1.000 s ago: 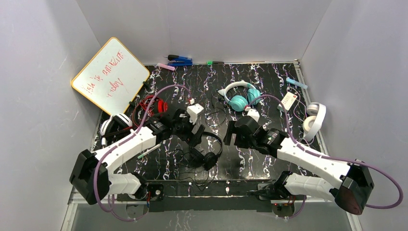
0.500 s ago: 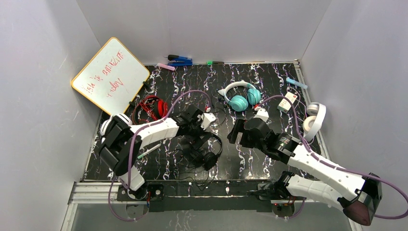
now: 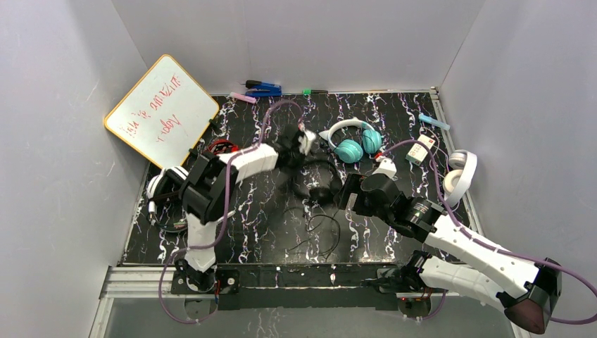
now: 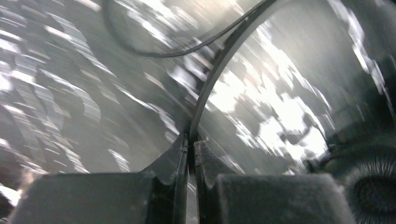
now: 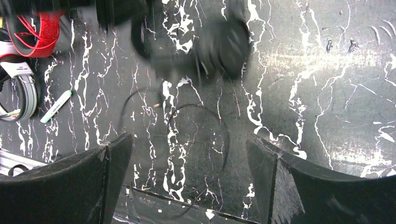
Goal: Wrap the headphones
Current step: Move the headphones to the corner of the board.
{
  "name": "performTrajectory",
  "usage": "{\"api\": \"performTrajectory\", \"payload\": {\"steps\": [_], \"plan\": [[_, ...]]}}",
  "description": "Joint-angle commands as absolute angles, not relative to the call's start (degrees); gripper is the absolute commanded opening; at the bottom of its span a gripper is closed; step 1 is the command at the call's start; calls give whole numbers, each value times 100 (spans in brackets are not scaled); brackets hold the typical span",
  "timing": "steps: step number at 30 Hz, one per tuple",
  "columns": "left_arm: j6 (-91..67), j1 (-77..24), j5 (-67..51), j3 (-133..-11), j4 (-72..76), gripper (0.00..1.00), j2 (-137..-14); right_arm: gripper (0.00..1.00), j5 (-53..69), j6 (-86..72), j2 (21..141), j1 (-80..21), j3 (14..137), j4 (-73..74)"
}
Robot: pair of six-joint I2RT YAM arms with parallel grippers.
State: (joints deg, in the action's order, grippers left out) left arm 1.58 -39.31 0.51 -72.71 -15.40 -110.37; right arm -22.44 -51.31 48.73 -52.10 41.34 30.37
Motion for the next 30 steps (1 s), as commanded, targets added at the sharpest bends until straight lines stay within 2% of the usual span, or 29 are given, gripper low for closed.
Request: {"api": "performTrajectory", "payload": {"steps": [1, 3, 4, 5, 6, 7, 8, 11, 13, 17, 20, 25, 28, 30], "plan": [[-1090, -2588, 578, -8964, -1910, 0, -11900, 98, -2322, -5145, 4880, -5203, 4136, 2953], [-1488, -2331, 531, -10081, -2216, 0, -12252, 98, -2322, -5175, 4884, -5203, 4177, 3061], [-1726, -2257, 516, -10517, -2324, 8, -12378, 98, -2340, -5201, 4876, -5203, 4195, 3125], [-1942, -2210, 530, -11023, -2455, 33, -12460, 98, -2396, -5257, 4862, -5203, 4205, 3209], [-2068, -2199, 572, -11263, -2556, 49, -12503, 99, -2574, -5372, 4843, -5203, 4216, 3366], [-2123, -2205, 542, -11332, -2608, 81, -12480, 99, -2762, -5611, 4836, -5203, 4221, 3554], [-2168, -2206, 414, -11240, -2618, 96, -12351, 98, -2994, -5890, 4847, -5203, 4219, 3774], [-2347, -2209, 128, -10407, -2604, 98, -11671, 98, -3555, -6585, 5009, -5109, 4465, 4585], [-2507, -2231, 14, -9708, -2595, 99, -11085, 98, -3498, -6203, 5246, -4747, 4747, 4610], [-2843, -2328, -704, -8514, -2767, 98, -10004, 99, -2489, -4604, 6054, -2978, 5231, 4002], [-3068, -2655, -705, -7488, -2708, 98, -9233, 99, -2144, -4153, 6431, -1733, 5821, 3904], [-3477, -3227, -688, -6243, -2089, 98, -8305, 99, -3272, -4103, 6961, -744, 6827, 4369], [-3562, -3452, -762, -5907, -1957, 98, -7998, 99, -4478, -4052, 7290, -542, 7201, 4697], [-3592, -3520, -801, -5767, -1969, 98, -7788, 99, -4860, -3868, 7393, -201, 7213, 4632]]}}
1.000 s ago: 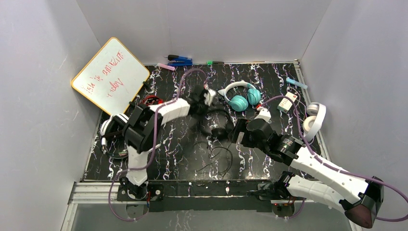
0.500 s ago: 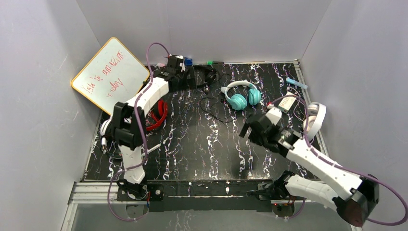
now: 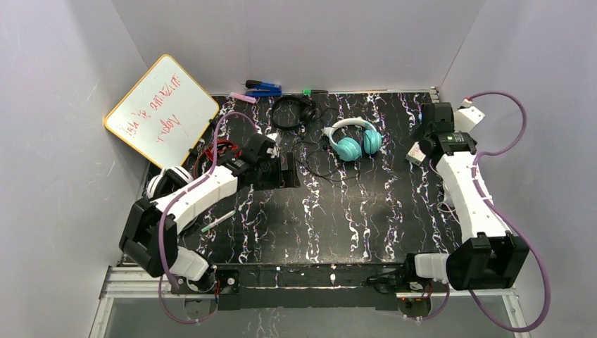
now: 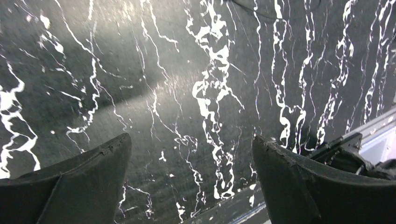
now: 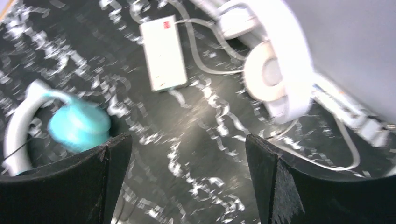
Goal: Wrap the headphones
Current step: Move the headphones to the corner of the board, then move the headphones to the center of the board.
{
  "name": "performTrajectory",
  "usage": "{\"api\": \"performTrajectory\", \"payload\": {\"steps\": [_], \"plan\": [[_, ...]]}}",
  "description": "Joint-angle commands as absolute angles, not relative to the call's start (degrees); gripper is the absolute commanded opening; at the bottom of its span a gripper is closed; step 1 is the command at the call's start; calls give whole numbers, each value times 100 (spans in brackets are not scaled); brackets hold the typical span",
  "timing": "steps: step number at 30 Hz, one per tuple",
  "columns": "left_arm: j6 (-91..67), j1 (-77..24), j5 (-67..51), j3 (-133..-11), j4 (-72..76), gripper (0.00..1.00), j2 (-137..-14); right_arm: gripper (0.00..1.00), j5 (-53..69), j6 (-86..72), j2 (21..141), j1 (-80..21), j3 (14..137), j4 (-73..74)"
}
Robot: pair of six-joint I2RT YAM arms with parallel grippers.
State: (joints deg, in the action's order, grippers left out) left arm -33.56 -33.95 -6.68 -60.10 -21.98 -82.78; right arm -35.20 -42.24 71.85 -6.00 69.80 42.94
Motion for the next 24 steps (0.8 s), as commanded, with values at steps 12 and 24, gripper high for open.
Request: {"api": "performTrajectory", "payload": {"steps": [12, 24], "plan": [[-3200, -3533, -1145, -5795, -2821, 98, -7065, 99, -2961, -2174, 7466, 2023, 6081, 2684], [-3410, -3542, -1014, -5360, -2775, 98, -6854, 82, -2777, -2417, 8409, 2138, 5794, 2160]]}}
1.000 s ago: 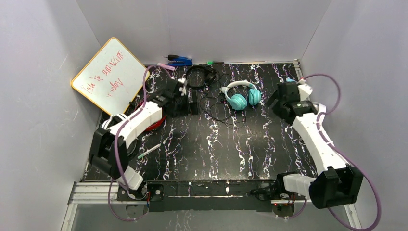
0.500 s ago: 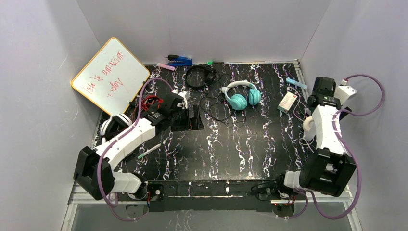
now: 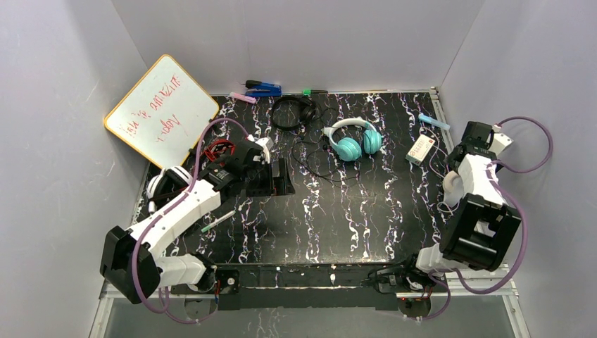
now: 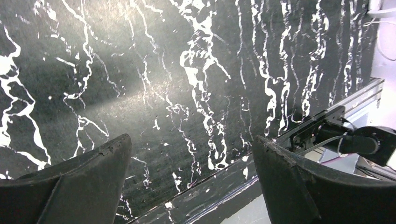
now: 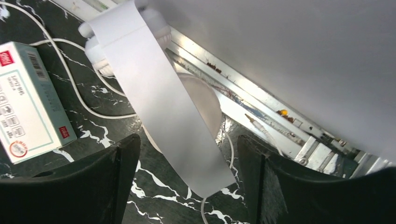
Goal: Wrap the headphones
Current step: Move the headphones to the center of the board.
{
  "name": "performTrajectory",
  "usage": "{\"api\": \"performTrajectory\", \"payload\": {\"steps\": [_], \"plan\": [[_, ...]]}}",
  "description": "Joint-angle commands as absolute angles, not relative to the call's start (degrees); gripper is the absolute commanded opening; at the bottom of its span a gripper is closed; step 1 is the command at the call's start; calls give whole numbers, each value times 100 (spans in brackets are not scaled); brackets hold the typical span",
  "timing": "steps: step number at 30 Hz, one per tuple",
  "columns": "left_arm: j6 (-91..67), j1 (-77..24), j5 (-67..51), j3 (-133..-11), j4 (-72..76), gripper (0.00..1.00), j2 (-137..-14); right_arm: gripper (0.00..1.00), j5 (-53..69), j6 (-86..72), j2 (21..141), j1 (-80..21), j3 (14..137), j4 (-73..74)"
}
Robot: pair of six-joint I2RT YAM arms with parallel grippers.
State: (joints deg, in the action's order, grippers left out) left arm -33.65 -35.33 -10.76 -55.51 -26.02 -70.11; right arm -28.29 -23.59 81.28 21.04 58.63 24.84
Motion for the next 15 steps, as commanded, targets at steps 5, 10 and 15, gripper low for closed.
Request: {"api": "performTrajectory", "payload": {"steps": [5, 10, 15], "plan": [[-3341, -3540, -830, -5362, -2860, 98, -6754, 45, -2531, -2590, 8636, 2120, 5955, 2483], [-3188, -3542, -700, -5561, -3058, 98, -6722, 11, -2238, -2606, 7784, 1271, 5812, 2631], [-3081, -3542, -715, -5664, -3170, 98, -6644, 16, -3363, -3099, 7321, -949, 5999, 3556]]}}
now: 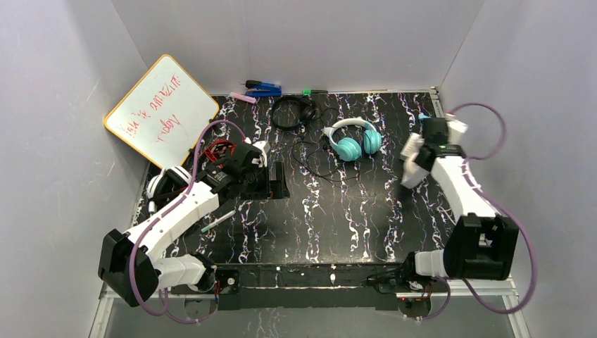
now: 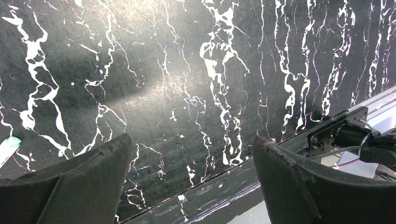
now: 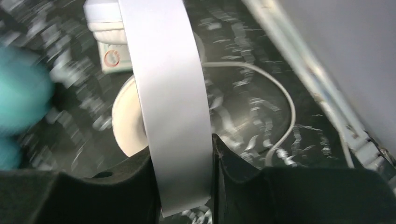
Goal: Wrap the headphones
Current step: Move the headphones to the center of the board.
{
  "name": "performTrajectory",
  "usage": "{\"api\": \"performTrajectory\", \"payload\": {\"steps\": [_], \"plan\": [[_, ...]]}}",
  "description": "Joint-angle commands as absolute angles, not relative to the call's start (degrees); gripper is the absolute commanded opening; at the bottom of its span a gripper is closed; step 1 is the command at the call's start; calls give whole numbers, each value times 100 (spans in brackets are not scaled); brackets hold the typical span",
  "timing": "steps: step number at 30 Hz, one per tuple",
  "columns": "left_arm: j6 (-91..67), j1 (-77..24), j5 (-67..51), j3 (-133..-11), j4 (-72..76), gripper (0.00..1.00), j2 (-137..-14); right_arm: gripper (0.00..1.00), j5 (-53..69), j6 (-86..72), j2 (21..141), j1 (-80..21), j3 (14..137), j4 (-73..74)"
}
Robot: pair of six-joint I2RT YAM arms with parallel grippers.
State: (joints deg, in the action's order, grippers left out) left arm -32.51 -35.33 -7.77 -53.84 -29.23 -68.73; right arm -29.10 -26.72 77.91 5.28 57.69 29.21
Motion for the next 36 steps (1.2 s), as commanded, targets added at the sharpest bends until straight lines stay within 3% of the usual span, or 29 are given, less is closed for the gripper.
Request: {"api": "performTrajectory", "payload": {"steps": [1, 5, 9, 14, 15, 16, 17, 18, 20, 24, 29, 36], "plan": [[-3077, -3538, -719, -5666, -3197, 98, -6618, 16, -3497, -3213, 7283, -1329, 6079, 3762], [-3105, -3536, -562, -5618, -3251, 98, -6412, 17, -3959, -4024, 7214, -2958, 6467, 4841], [-3273, -3533, -4, -5599, -3466, 98, -6153, 20, -3519, -5017, 7404, -4438, 6570, 5439], [-3320, -3533, 163, -5615, -3617, 98, -6013, 26, -3372, -6039, 8398, -6212, 6869, 5983], [-3302, -3533, 148, -5614, -3633, 98, -6005, 34, -3415, -6181, 8709, -6507, 7091, 6147], [-3271, -3533, 127, -5603, -3634, 98, -6008, 48, -3473, -6254, 9015, -6748, 7349, 6354], [-3249, -3533, 111, -5583, -3640, 98, -6010, 69, -3573, -6318, 9330, -7029, 7645, 6536], [-3233, -3533, 99, -5572, -3660, 98, -6014, 81, -3740, -6339, 9585, -7312, 7923, 6663], [-3173, -3533, 10, -5544, -3665, 98, -5992, 89, -3926, -6020, 9911, -7766, 8337, 6587], [-3112, -3533, -212, -5462, -3690, 98, -5921, 89, -3226, -4908, 9689, -7905, 8212, 5190], [-3172, -3529, -80, -5344, -3878, 98, -5682, 94, -1683, -3913, 7864, -7815, 6355, 1787], [-4208, -3533, -483, -4667, -3915, 98, -5203, 93, -1167, -3745, 6679, -6974, 5612, 1942]]}}
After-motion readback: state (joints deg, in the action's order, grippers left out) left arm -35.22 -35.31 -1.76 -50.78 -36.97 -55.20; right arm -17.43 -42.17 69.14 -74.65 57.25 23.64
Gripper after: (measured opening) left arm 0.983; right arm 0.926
